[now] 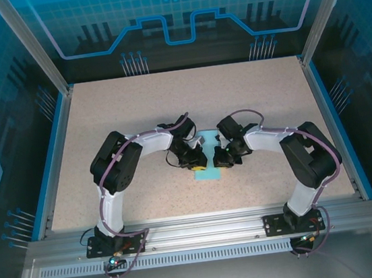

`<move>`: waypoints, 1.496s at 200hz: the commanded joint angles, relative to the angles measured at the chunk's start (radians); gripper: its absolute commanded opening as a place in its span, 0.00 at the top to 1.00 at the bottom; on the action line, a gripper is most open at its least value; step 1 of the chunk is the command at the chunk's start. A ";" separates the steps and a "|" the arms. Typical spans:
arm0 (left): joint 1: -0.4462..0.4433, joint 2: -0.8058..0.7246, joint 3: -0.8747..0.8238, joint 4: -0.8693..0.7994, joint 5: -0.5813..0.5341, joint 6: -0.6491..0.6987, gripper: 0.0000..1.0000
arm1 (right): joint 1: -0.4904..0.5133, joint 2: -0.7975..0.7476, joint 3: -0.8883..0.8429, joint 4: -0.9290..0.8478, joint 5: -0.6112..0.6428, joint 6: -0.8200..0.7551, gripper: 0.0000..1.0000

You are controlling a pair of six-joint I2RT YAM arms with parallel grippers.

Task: Fold a paper plane with a square sheet of paper (fold left side to right side)
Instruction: Hold the square sheet of paper at the center of the table, then first fold the square sheet of paper in half at the center of the table.

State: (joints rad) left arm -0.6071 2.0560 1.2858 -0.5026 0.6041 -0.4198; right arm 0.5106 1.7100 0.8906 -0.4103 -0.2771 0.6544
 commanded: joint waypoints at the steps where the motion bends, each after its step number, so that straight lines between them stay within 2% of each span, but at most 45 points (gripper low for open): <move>1: -0.003 -0.044 0.024 -0.001 0.017 -0.025 0.81 | 0.012 0.037 -0.005 -0.099 0.060 -0.002 0.91; 39: 0.018 -0.050 0.093 -0.019 0.026 -0.026 0.81 | 0.012 0.061 0.002 -0.126 0.093 -0.021 0.91; 128: 0.053 0.085 0.192 0.027 0.004 -0.012 0.86 | 0.012 0.103 0.031 -0.137 0.106 -0.036 0.92; 299: 0.127 0.113 0.098 0.173 -0.108 -0.034 0.91 | 0.013 0.133 0.048 -0.219 0.170 -0.087 0.93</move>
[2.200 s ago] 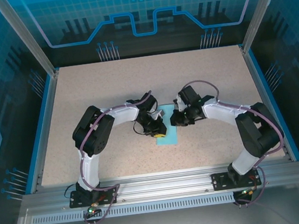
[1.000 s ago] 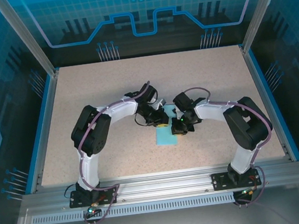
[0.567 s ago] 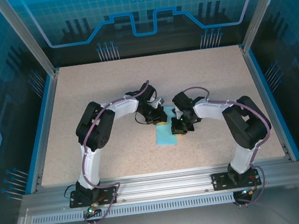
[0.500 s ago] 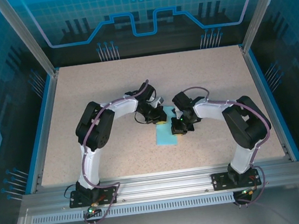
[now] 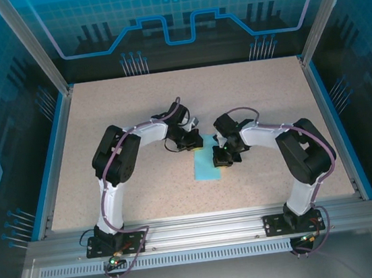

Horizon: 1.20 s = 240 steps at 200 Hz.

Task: Fold a paper plane with a square sheet of paper (fold left side to right side)
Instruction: First fold the square sheet of paper in half at the center of the table.

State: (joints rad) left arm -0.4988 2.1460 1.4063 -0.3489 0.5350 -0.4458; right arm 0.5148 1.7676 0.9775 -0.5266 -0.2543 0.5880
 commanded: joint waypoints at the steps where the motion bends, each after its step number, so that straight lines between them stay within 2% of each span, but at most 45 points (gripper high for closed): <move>1: 0.019 0.023 -0.022 0.020 -0.040 -0.009 0.91 | 0.008 0.076 -0.039 -0.103 0.148 -0.020 0.93; 82: 0.085 0.051 0.007 0.027 -0.078 -0.010 0.90 | 0.008 0.084 -0.042 -0.115 0.147 -0.033 0.94; 193: 0.156 0.107 0.170 -0.031 -0.080 0.010 0.89 | 0.010 0.092 -0.042 -0.121 0.135 -0.040 0.94; 214: 0.160 0.081 0.175 -0.021 -0.068 0.015 0.89 | 0.010 0.089 -0.041 -0.119 0.135 -0.038 0.94; 240: 0.157 -0.010 0.080 0.064 -0.034 0.000 0.89 | 0.011 0.089 -0.036 -0.120 0.135 -0.036 0.94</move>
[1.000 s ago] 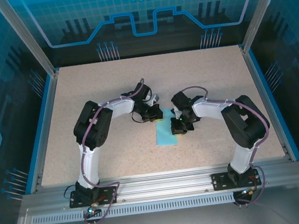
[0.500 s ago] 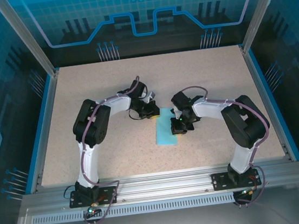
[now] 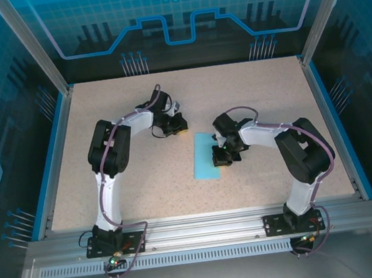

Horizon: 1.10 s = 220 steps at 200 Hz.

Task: Fold a paper plane with a square sheet of paper (fold left side to right side)
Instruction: First fold the square sheet of paper in half at the center of the table.

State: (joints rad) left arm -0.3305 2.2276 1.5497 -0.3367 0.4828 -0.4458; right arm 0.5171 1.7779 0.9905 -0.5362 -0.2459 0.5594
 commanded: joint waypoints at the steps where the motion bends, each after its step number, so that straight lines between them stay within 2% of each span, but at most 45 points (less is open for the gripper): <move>1: -0.011 -0.096 -0.069 0.054 0.020 -0.001 0.89 | 0.008 0.079 -0.049 -0.111 0.126 -0.007 0.94; 37: -0.051 -0.165 -0.179 0.136 0.114 -0.031 0.89 | 0.008 0.086 -0.044 -0.111 0.125 -0.007 0.94; 69: -0.093 -0.189 -0.222 0.186 0.115 -0.064 0.89 | 0.013 0.088 -0.038 -0.109 0.121 -0.006 0.94; 115: -0.119 -0.133 -0.216 0.195 0.141 -0.084 0.90 | 0.014 0.091 -0.035 -0.112 0.125 -0.004 0.94; 182: -0.122 -0.086 -0.222 0.186 0.095 -0.011 0.90 | 0.015 0.099 -0.034 -0.124 0.132 -0.010 0.94; 220: -0.133 -0.080 -0.235 0.189 -0.004 0.021 0.90 | 0.015 0.100 -0.035 -0.129 0.142 -0.010 0.95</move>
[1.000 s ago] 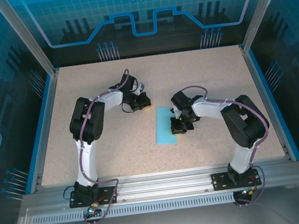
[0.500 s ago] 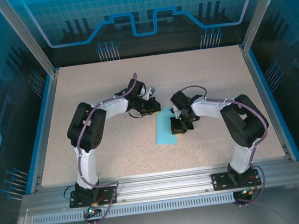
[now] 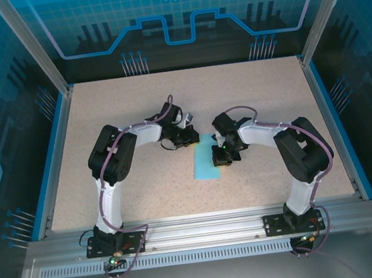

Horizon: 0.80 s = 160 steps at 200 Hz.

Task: Fold a paper plane with a square sheet of paper (fold left side to right side)
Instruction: First fold the square sheet of paper in half at the center of the table.

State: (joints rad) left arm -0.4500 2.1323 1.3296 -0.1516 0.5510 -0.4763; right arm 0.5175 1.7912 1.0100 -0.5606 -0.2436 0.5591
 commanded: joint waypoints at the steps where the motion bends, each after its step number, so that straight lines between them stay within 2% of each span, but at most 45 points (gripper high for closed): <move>1: -0.013 0.015 -0.016 0.004 -0.075 0.052 0.90 | 0.014 0.086 -0.055 -0.104 0.140 -0.010 0.95; 47: -0.013 0.024 0.012 -0.026 -0.170 0.074 0.91 | 0.015 0.089 -0.054 -0.107 0.149 -0.013 0.95; 160: 0.011 0.105 0.158 -0.053 -0.209 0.061 0.90 | 0.015 0.085 -0.070 -0.106 0.153 -0.010 0.95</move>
State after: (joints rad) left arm -0.4686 2.1883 1.4456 -0.2062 0.4606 -0.4351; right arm 0.5182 1.7939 1.0138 -0.5594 -0.2382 0.5564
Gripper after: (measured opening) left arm 0.097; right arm 0.052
